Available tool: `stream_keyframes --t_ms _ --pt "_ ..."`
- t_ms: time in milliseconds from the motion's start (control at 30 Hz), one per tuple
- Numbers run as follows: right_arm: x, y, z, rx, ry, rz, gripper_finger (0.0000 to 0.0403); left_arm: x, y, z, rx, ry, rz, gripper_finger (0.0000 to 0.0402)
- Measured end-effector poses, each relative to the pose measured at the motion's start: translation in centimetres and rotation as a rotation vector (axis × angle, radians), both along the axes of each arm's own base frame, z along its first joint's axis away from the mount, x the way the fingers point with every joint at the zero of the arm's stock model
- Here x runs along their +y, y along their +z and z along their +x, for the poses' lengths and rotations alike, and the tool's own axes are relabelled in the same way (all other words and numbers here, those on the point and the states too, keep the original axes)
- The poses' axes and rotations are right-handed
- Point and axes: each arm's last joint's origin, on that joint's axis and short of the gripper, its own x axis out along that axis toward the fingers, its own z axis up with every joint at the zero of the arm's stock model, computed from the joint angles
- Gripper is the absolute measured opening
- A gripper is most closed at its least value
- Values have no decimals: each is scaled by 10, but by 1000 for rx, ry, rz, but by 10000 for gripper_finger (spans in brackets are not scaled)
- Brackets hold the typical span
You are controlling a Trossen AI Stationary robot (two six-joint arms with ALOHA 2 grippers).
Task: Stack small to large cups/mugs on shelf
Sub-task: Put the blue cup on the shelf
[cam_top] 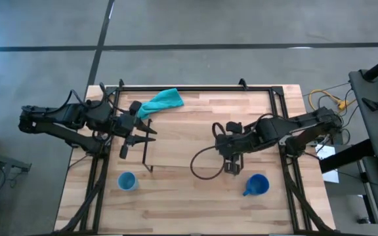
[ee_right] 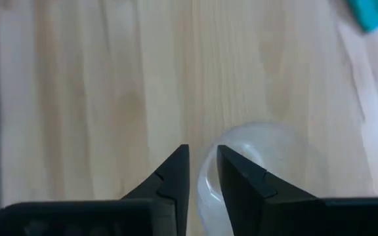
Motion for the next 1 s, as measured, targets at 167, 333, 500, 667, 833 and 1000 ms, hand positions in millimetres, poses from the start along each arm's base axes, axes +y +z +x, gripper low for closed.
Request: stream_keyframes --t_ms 167,333,500,667,833,1000 --pt "0 43 -3 -146 10 37 72 1 -5 -6 79 32 -96 86" --pt "-1 79 -10 -270 12 74 75 2 -11 -14 177 68 -174 86" --pt "5 100 -22 -305 53 144 73 0 -17 -22 265 81 -235 86" --pt "21 95 -39 -163 32 235 77 -2 -21 -25 296 64 -228 86" --pt "40 74 -53 40 -95 299 77 -2 -22 -25 298 65 -227 86" --pt "64 48 -58 158 -186 313 77 -2 -22 -25 293 53 -199 86"
